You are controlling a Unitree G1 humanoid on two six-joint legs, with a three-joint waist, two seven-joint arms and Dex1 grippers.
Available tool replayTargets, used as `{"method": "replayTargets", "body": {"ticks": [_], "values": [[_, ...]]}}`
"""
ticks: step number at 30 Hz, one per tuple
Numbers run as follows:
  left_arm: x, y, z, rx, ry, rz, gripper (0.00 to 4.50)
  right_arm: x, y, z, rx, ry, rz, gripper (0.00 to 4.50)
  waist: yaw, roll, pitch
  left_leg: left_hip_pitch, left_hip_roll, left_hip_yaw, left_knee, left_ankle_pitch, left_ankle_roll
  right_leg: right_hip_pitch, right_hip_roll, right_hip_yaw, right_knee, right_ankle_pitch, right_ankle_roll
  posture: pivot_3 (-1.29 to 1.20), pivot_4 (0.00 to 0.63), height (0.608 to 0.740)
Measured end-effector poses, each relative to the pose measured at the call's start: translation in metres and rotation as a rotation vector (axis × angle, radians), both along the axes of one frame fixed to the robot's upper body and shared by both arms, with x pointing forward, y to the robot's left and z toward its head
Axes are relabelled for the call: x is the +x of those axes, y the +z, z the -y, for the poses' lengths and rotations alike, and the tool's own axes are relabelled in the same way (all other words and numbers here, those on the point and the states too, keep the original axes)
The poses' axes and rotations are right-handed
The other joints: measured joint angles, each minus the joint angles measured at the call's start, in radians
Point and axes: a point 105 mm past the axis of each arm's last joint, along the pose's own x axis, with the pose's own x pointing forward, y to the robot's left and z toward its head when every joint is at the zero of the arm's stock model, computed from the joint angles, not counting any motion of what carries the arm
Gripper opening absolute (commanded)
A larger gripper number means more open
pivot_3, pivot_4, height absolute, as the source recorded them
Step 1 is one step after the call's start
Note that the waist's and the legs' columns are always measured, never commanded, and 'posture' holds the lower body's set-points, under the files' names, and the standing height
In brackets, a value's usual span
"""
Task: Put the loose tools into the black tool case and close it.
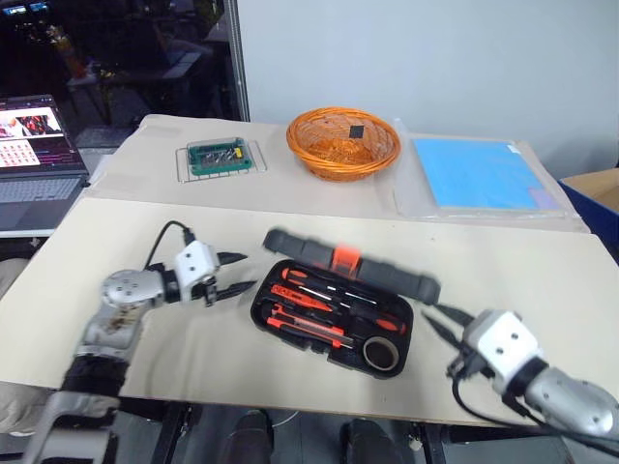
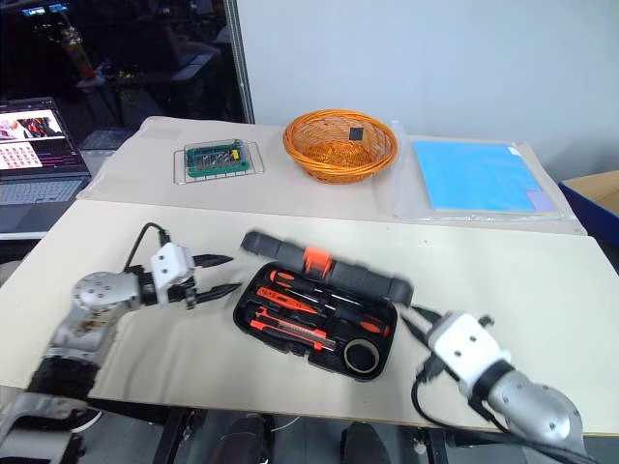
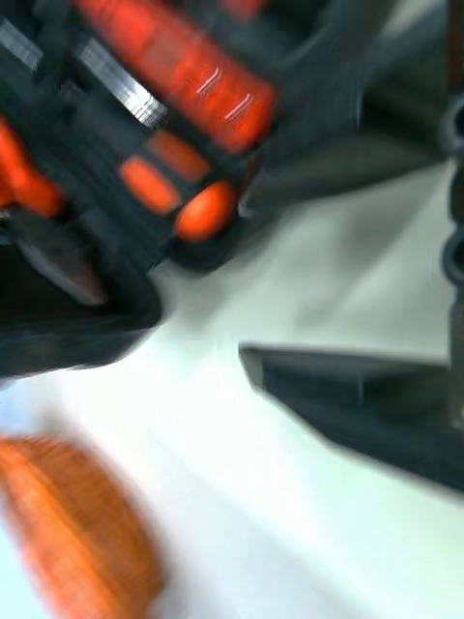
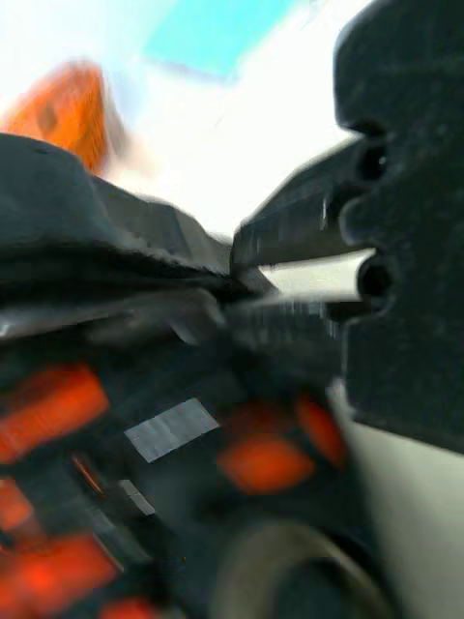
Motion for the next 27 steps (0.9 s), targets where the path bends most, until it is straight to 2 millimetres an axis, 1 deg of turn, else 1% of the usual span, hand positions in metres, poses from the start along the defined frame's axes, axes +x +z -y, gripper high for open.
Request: {"method": "replayTargets", "body": {"ticks": [1,2,4,5,6,7,8,9,12,13,16,18,21,23,24,25,26,27], "values": [[-0.006,0.001,-0.008,-0.013,-0.001,-0.071,3.09,-0.008,-0.004,0.007,0.004,-0.005,-0.051,0.97,0.000,0.000,0.000,0.000,0.000,0.001,0.000,-0.003,-0.005,0.000,-0.001,0.000,0.000,0.000,0.000,0.00,0.150,0.740],[-0.012,0.003,-0.020,-0.014,0.005,-0.145,3.09,-0.014,-0.002,0.016,-0.002,-0.017,-0.086,0.97,-0.001,0.000,0.000,0.000,0.000,0.001,0.000,-0.003,-0.005,0.000,-0.001,0.000,0.000,0.000,0.000,0.00,0.150,0.740],[-0.020,0.016,-0.041,-0.047,0.036,-0.245,3.09,-0.027,0.001,0.033,0.007,-0.045,-0.164,0.97,-0.003,-0.001,0.000,0.005,0.001,0.001,-0.001,-0.004,-0.006,0.003,0.000,-0.001,0.000,-0.001,-0.001,0.00,0.150,0.740],[-0.020,0.022,-0.044,-0.068,0.047,-0.256,3.35,-0.030,0.003,0.035,0.017,-0.042,-0.180,0.72,-0.003,-0.001,0.000,0.007,0.001,0.000,-0.001,-0.004,-0.006,0.003,-0.001,-0.001,-0.001,-0.001,-0.002,0.00,0.150,0.740],[-0.022,0.033,-0.044,-0.105,0.037,-0.267,3.57,-0.034,0.006,0.030,0.039,-0.011,-0.206,0.48,-0.002,-0.001,0.000,0.010,0.001,0.000,-0.002,-0.005,-0.008,0.004,-0.002,-0.002,-0.001,-0.001,-0.002,0.00,0.150,0.740],[-0.028,0.040,-0.038,-0.126,-0.007,-0.307,3.79,-0.040,0.006,0.021,0.075,0.041,-0.248,0.26,-0.003,-0.001,0.000,0.010,0.002,0.001,-0.002,-0.006,-0.009,0.004,-0.002,-0.002,-0.002,-0.002,-0.002,0.00,0.150,0.740],[-0.034,0.042,-0.035,-0.134,-0.042,-0.338,4.14,-0.044,0.006,0.015,0.100,0.073,-0.276,0.00,-0.004,-0.001,0.000,0.010,0.002,0.001,-0.003,-0.006,-0.010,0.004,-0.003,-0.002,-0.002,-0.002,-0.002,0.00,0.150,0.740],[-0.048,0.046,-0.029,-0.136,-0.114,-0.409,4.42,-0.052,0.007,0.003,0.142,0.138,-0.336,0.00,-0.007,-0.001,0.000,0.010,0.002,0.002,-0.004,-0.006,-0.010,0.004,-0.004,-0.002,-0.004,-0.001,-0.003,0.00,0.150,0.740],[-0.071,0.054,-0.017,-0.121,-0.231,-0.480,4.42,-0.056,0.005,-0.011,0.131,0.236,-0.401,0.00,-0.015,-0.003,0.000,0.010,0.002,0.004,-0.004,-0.006,-0.010,0.004,-0.005,-0.002,-0.009,-0.001,-0.004,0.00,0.150,0.740],[-0.079,0.055,-0.013,-0.109,-0.273,-0.500,4.42,-0.056,0.002,-0.019,0.128,0.285,-0.427,0.00,-0.016,-0.004,-0.001,0.010,0.003,0.004,-0.004,-0.006,-0.010,0.004,-0.006,-0.002,-0.010,0.000,-0.004,0.00,0.150,0.740],[-0.095,0.056,-0.002,-0.062,-0.371,-0.507,4.42,-0.060,-0.015,-0.040,0.068,0.411,-0.502,0.00,-0.016,-0.004,0.000,0.009,0.001,0.007,-0.005,-0.007,-0.009,0.000,-0.011,-0.003,-0.010,0.000,-0.004,0.00,0.150,0.740],[-0.098,0.057,0.006,-0.044,-0.391,-0.484,4.42,-0.043,-0.022,-0.048,0.077,0.388,-0.466,0.00,-0.011,-0.006,-0.001,0.008,0.000,0.008,-0.006,-0.007,-0.009,-0.001,-0.011,-0.005,-0.010,0.000,-0.004,0.00,0.150,0.740],[-0.101,0.057,0.023,-0.046,-0.417,-0.429,4.42,-0.005,-0.027,-0.058,0.157,0.269,-0.386,0.00,-0.008,-0.009,0.001,0.006,0.000,0.009,-0.005,-0.006,-0.009,-0.002,-0.011,-0.005,-0.010,0.000,-0.004,0.00,0.150,0.740],[-0.101,0.058,0.029,-0.044,-0.417,-0.403,4.42,0.013,-0.028,-0.056,0.175,0.182,-0.355,0.00,-0.008,-0.009,0.000,0.004,-0.001,0.009,-0.005,-0.006,-0.008,-0.003,-0.011,-0.004,-0.009,0.000,-0.003,0.00,0.150,0.740],[-0.098,0.058,0.032,-0.051,-0.398,-0.383,4.42,0.030,-0.028,-0.057,0.216,0.104,-0.320,0.00,-0.008,-0.011,0.000,0.005,0.000,0.009,-0.004,-0.006,-0.008,-0.002,-0.010,-0.004,-0.009,0.001,-0.003,0.00,0.150,0.740],[-0.096,0.058,0.035,-0.063,-0.391,-0.370,4.42,0.042,-0.026,-0.057,0.247,0.052,-0.293,0.00,-0.011,-0.011,0.000,0.004,0.000,0.009,-0.003,-0.006,-0.008,-0.003,-0.009,-0.004,-0.009,0.001,-0.003,0.00,0.150,0.740],[-0.094,0.057,0.038,-0.072,-0.379,-0.358,4.42,0.062,-0.020,-0.056,0.287,-0.024,-0.238,0.00,-0.014,-0.011,0.001,0.001,0.000,0.010,-0.004,-0.006,-0.008,-0.002,-0.009,-0.003,-0.008,0.003,-0.002,0.00,0.150,0.740],[-0.093,0.056,0.040,-0.075,-0.374,-0.352,4.42,0.069,-0.018,-0.056,0.298,-0.049,-0.220,0.00,-0.015,-0.011,0.001,0.001,0.000,0.009,-0.003,-0.003,-0.003,-0.002,-0.008,-0.003,-0.008,0.004,-0.002,0.00,0.150,0.740]]}}
